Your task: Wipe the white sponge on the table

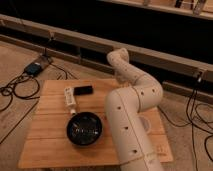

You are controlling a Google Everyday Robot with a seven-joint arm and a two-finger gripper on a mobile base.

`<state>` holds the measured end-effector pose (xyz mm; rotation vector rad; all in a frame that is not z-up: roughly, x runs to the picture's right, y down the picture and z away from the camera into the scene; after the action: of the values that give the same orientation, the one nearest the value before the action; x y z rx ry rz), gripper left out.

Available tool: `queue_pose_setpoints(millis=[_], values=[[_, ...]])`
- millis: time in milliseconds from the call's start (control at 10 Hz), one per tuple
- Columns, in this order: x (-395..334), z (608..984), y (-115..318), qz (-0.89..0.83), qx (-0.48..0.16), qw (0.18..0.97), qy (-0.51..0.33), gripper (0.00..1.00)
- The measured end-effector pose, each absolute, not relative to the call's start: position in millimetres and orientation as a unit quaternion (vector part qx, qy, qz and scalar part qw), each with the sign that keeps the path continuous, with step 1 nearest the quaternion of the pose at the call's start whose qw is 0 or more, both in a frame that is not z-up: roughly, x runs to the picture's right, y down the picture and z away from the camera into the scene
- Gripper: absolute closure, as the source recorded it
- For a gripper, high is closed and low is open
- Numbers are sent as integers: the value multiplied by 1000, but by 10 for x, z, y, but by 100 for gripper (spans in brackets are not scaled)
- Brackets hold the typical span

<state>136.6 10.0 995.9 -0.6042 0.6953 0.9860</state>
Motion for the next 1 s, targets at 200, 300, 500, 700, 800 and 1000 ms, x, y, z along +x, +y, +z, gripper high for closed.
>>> queue_pose_setpoints(millis=[200, 300, 500, 700, 800, 1000], values=[[1073, 9959, 145, 431, -301, 793, 307, 100], [926, 9934, 209, 417, -316, 797, 301, 100], [704, 9843, 330, 398, -341, 801, 290, 100], [551, 9655, 492, 379, -366, 801, 285, 100], [554, 9557, 570, 374, -374, 798, 289, 100], [700, 9349, 790, 364, -388, 786, 314, 100]])
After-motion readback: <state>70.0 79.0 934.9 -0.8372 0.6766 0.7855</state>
